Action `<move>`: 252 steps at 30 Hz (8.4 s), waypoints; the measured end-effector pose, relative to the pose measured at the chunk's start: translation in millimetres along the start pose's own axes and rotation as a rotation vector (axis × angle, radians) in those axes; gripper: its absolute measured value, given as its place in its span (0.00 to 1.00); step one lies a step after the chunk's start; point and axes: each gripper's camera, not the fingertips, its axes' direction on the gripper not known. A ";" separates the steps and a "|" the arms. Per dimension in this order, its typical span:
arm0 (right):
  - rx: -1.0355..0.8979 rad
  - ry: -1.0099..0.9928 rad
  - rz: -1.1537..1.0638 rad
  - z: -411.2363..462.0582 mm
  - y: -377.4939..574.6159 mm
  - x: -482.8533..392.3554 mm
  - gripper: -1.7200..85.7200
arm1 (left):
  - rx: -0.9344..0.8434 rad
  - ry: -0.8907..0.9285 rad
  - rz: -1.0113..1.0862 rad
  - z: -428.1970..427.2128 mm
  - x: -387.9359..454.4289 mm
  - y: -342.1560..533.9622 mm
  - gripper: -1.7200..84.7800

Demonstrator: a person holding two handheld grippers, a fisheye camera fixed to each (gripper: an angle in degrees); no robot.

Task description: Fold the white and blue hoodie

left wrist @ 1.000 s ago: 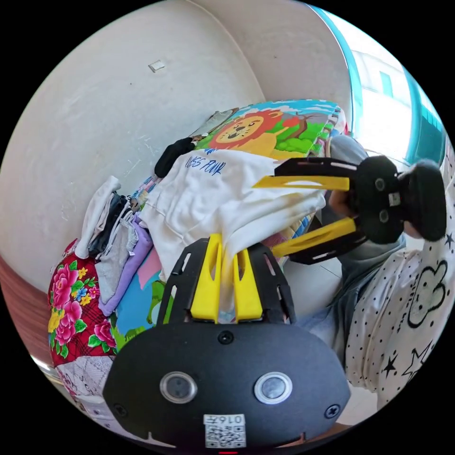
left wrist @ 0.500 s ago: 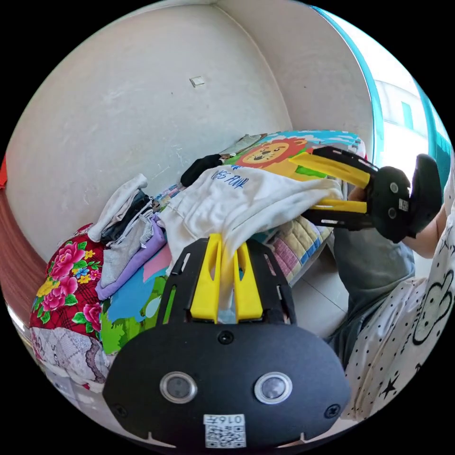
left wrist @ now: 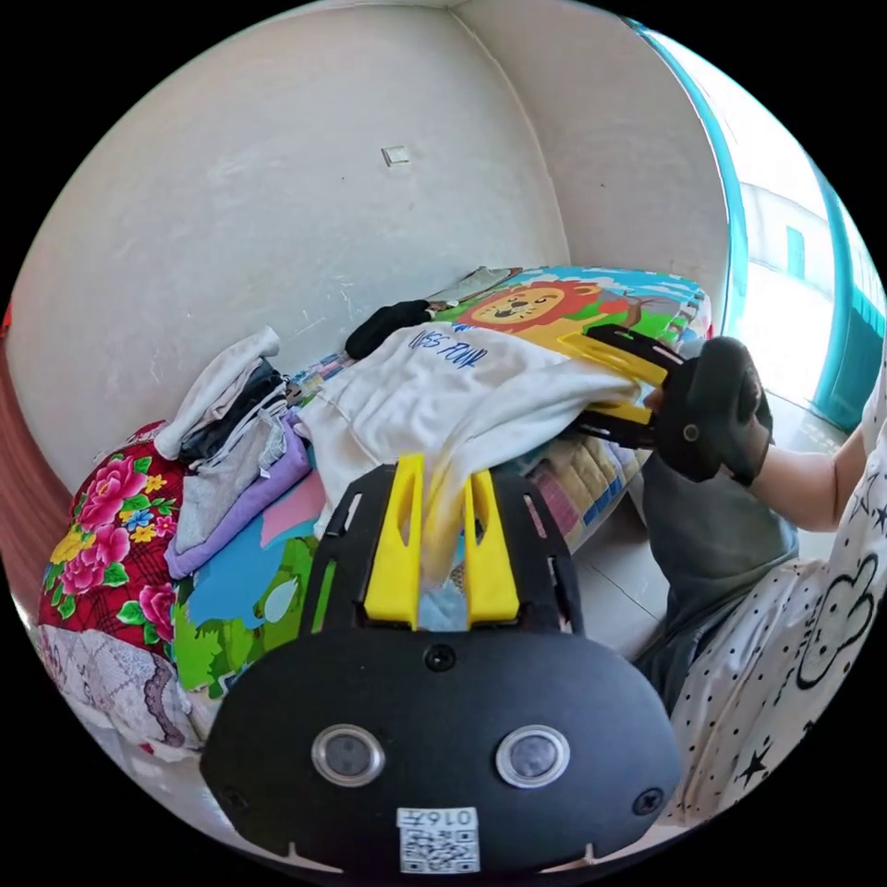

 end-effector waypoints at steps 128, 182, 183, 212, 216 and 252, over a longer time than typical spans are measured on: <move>-0.353 -1.035 0.171 616.7 -159.9 369.9 0.05 | -0.263 0.355 -0.403 424.5 -416.5 -45.0 0.01; 0.202 -1.114 0.002 289.0 185.4 357.1 0.08 | -0.216 0.756 0.208 249.3 -162.1 -357.6 0.01; 0.198 -1.120 0.003 289.1 185.8 357.3 0.07 | -0.206 0.753 0.218 247.7 -160.8 -356.8 0.01; 0.125 -1.256 -0.179 292.3 173.5 361.7 0.11 | 0.061 0.611 -0.025 191.8 -126.8 -321.8 0.01; 0.195 -1.259 -0.083 296.1 175.0 371.7 0.11 | 0.051 0.575 -0.038 195.9 -119.1 -316.7 0.01; 0.064 -1.150 -0.259 299.8 92.2 348.7 0.06 | 0.049 0.597 -0.050 180.6 -22.9 -288.7 0.01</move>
